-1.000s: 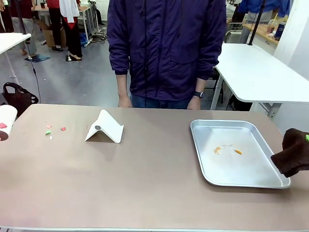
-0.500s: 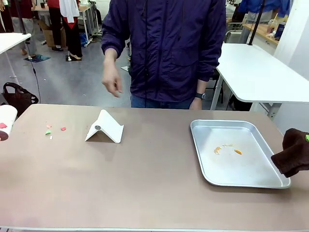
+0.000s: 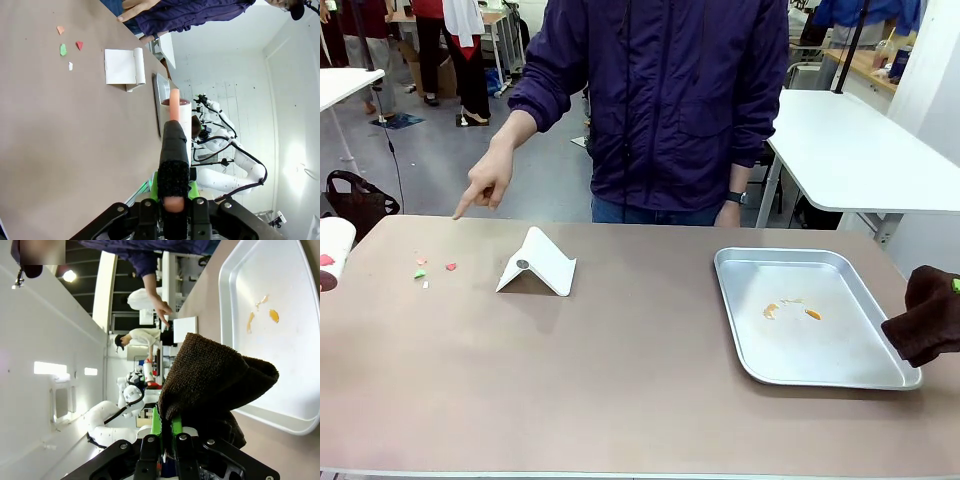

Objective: Clean the surface of the table.
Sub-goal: If a person points to the right, clean the right side of the table with your right hand, and if they point to the left, clean the left side with your left hand.

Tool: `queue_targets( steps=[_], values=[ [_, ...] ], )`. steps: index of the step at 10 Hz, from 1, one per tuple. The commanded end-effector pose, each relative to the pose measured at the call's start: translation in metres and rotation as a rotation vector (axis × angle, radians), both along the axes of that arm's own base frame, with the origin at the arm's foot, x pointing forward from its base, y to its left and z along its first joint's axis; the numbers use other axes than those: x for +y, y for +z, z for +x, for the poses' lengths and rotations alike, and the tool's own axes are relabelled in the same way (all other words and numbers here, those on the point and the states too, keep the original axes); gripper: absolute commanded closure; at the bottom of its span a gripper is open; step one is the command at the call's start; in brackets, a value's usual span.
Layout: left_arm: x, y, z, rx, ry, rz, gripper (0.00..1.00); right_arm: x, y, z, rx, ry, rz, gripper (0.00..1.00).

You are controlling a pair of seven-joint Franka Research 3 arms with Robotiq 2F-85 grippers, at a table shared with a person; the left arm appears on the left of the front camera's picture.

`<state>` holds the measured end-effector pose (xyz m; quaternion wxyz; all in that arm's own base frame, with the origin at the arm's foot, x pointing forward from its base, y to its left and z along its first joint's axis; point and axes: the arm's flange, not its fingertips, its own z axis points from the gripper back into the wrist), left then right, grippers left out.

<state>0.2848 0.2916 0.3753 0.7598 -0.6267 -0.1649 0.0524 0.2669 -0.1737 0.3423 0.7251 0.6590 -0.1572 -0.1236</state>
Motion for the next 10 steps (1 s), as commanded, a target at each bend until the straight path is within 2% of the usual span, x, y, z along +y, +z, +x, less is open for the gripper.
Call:
queue_targets(
  steps=[1,3,4,6,8,10],
  values=[
    [0.000,0.001,-0.006,-0.018,-0.015,-0.008,1.00,0.001,0.006,-0.002,-0.002,0.010,0.004,1.00],
    [0.000,0.001,-0.006,-0.018,-0.015,-0.008,1.00,0.001,0.006,-0.002,-0.002,0.010,0.004,1.00],
    [0.000,0.000,0.000,0.000,0.000,0.000,0.78,0.001,0.006,-0.002,-0.002,0.010,0.004,1.00],
    [-0.017,0.004,0.021,0.078,0.124,0.207,0.78,0.001,0.006,-0.002,-0.002,0.010,0.004,1.00],
    [-0.026,0.007,0.049,0.107,0.184,0.253,0.78,0.001,0.006,-0.002,-0.002,0.010,0.004,1.00],
    [-0.026,0.000,0.081,0.166,0.211,0.281,0.78,0.001,0.006,-0.002,-0.002,0.010,0.004,1.00]
  ],
)
